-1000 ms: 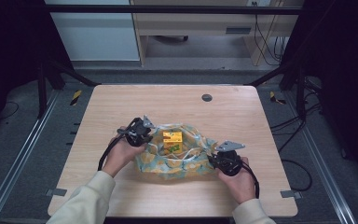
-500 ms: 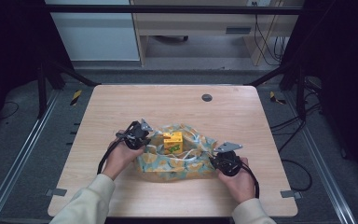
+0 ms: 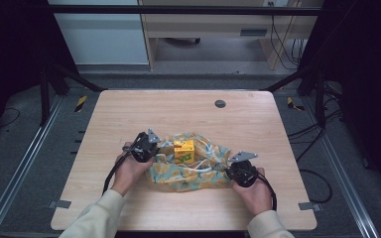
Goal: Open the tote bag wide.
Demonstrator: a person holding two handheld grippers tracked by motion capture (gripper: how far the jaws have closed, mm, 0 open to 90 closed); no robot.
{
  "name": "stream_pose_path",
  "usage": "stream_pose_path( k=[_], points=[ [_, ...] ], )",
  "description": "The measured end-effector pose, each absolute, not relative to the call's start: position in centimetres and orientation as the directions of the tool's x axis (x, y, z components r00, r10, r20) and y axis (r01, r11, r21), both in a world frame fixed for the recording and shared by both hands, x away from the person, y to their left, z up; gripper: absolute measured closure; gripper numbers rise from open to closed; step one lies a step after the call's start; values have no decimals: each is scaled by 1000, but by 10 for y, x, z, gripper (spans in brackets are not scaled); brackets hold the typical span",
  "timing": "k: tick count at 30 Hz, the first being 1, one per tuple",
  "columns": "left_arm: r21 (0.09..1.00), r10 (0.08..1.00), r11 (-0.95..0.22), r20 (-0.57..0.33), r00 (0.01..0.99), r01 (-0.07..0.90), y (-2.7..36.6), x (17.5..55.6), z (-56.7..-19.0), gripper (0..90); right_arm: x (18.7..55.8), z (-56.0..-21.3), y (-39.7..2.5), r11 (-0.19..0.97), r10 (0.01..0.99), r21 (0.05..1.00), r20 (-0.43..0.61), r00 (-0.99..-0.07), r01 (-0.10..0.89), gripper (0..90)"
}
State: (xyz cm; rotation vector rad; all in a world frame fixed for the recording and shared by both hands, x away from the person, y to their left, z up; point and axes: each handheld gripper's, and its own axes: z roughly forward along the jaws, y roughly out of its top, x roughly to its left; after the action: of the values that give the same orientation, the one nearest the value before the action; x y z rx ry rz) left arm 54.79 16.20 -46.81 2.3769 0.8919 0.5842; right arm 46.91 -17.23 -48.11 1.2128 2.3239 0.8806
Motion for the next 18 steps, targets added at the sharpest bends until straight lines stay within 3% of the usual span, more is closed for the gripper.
stream_pose_path(
  k=[18],
  points=[
    [593, 676, -674, 255, 691, 441, 159, 548, -469, 895, 467, -483, -174, 434, 829, 662, -27, -559, 612, 893]
  ],
)
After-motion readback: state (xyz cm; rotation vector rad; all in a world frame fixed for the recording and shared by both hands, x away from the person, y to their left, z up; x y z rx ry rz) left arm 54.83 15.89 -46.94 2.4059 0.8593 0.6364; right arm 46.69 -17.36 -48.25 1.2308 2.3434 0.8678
